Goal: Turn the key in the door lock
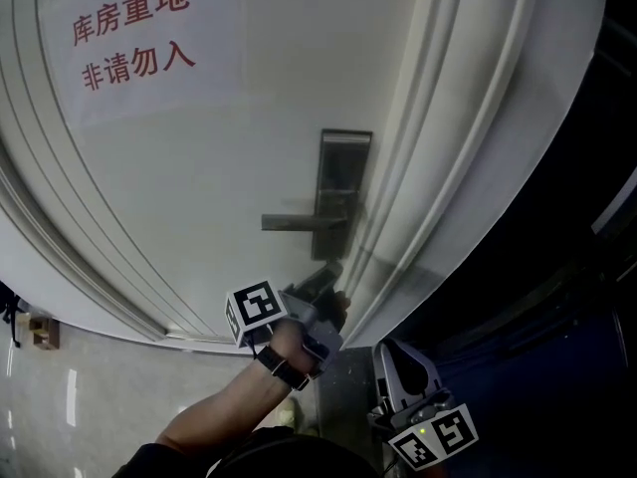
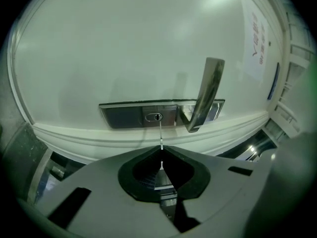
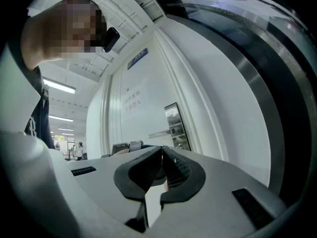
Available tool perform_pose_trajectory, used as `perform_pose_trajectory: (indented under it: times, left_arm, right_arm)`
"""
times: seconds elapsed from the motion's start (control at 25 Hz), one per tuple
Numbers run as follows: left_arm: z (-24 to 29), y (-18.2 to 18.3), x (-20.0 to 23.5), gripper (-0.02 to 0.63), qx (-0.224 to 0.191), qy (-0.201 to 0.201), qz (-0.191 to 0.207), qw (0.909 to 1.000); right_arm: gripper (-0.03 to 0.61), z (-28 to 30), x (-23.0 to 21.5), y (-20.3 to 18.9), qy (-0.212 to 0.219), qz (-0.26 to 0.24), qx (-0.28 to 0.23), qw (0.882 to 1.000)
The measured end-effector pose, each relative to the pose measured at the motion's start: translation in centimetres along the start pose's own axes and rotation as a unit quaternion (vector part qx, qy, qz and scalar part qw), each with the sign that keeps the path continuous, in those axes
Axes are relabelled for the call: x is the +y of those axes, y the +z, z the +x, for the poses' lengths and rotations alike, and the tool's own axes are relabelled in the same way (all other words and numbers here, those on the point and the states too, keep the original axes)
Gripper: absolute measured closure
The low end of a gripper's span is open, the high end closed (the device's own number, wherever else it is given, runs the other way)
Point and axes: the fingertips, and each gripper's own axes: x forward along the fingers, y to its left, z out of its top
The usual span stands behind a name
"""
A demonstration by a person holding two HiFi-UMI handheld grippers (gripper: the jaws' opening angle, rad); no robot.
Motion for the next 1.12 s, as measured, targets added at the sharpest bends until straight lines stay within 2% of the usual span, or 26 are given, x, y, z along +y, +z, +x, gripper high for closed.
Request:
perform_pose_trajectory:
  times: [1.12]
  left_arm:
    - [2.3,1.6,0.5,0.604,-0.004,0.001,-0.013,0.9999]
  right_arm:
    - [0.563,2.2,-2.1,-0.5,-0.001,0.009,0.007,1.0]
